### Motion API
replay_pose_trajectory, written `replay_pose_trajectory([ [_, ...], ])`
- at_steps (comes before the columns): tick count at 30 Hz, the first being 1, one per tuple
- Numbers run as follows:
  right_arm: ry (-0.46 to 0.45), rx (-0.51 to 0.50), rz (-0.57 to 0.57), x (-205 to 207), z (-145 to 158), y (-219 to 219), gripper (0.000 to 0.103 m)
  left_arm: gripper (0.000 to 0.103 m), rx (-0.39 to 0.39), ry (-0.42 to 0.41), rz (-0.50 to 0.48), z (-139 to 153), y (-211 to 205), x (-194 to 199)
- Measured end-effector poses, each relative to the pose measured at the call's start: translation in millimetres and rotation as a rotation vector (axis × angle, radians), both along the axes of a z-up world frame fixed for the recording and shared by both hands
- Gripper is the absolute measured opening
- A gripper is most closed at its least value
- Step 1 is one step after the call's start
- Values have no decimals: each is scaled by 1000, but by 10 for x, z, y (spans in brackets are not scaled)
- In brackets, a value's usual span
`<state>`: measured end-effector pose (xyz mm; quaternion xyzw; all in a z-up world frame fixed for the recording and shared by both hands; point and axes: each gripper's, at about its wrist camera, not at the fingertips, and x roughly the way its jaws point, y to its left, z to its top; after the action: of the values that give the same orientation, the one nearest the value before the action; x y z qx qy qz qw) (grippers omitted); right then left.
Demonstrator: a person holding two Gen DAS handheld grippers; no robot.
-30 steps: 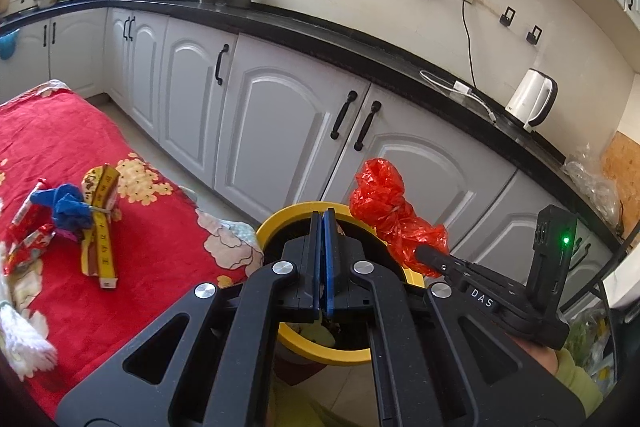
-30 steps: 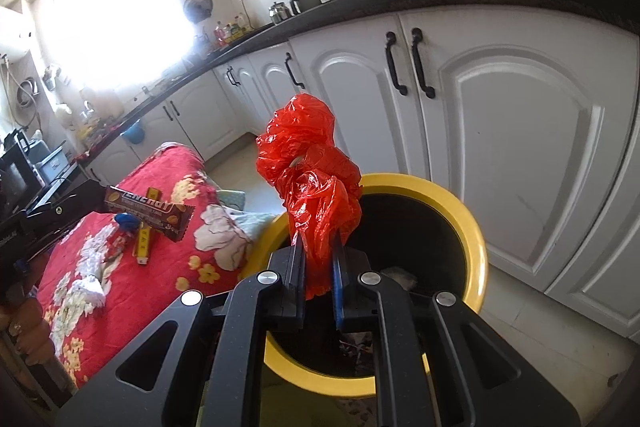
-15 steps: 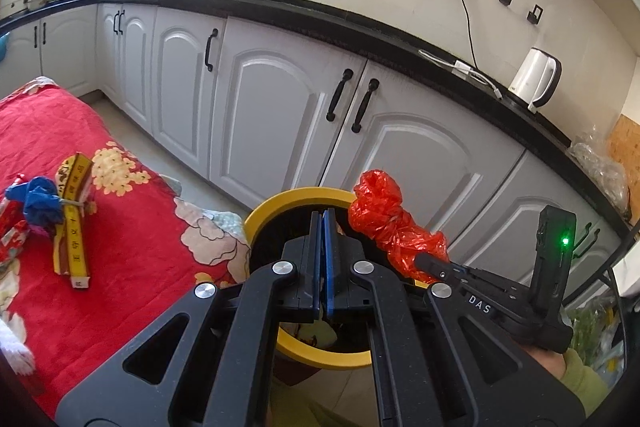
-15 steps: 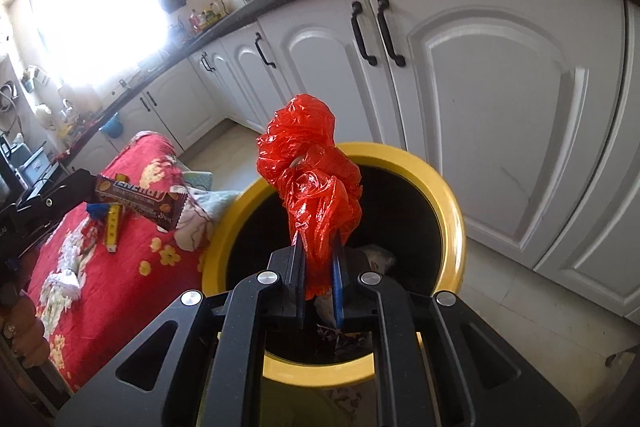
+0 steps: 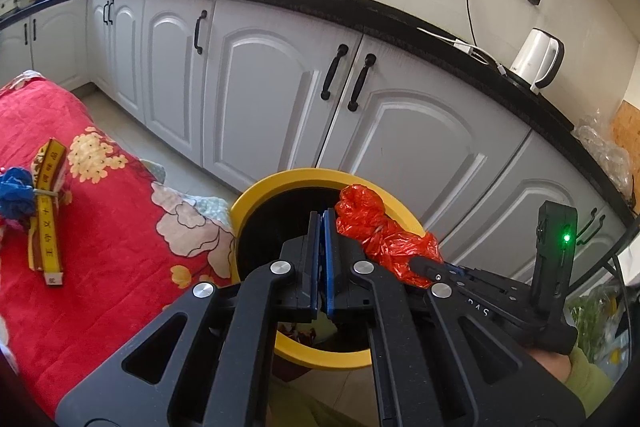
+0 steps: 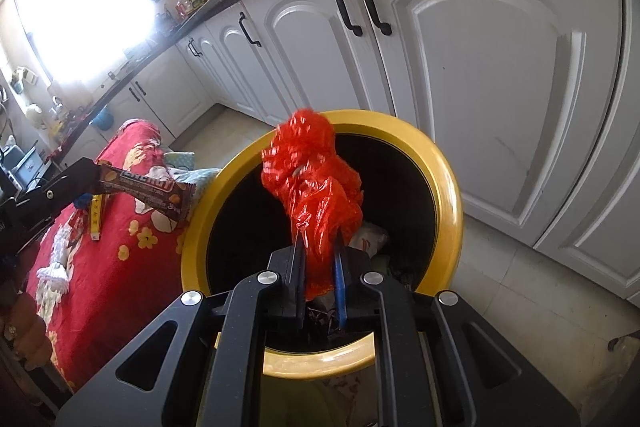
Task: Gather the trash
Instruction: 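Open both tools to drop the red bag and wrapper into the bin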
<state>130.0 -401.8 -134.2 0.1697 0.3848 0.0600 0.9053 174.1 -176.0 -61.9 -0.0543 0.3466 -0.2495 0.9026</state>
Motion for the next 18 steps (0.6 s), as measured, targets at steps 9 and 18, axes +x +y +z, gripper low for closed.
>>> replay_pose_trajectory([
  [9, -4, 6, -43, -16, 9, -81, 38, 27, -1, 32, 20, -108, 5, 71],
  [18, -40, 0, -73, -52, 109, -109, 54, 85, 1, 8, 73, -61, 143, 33],
])
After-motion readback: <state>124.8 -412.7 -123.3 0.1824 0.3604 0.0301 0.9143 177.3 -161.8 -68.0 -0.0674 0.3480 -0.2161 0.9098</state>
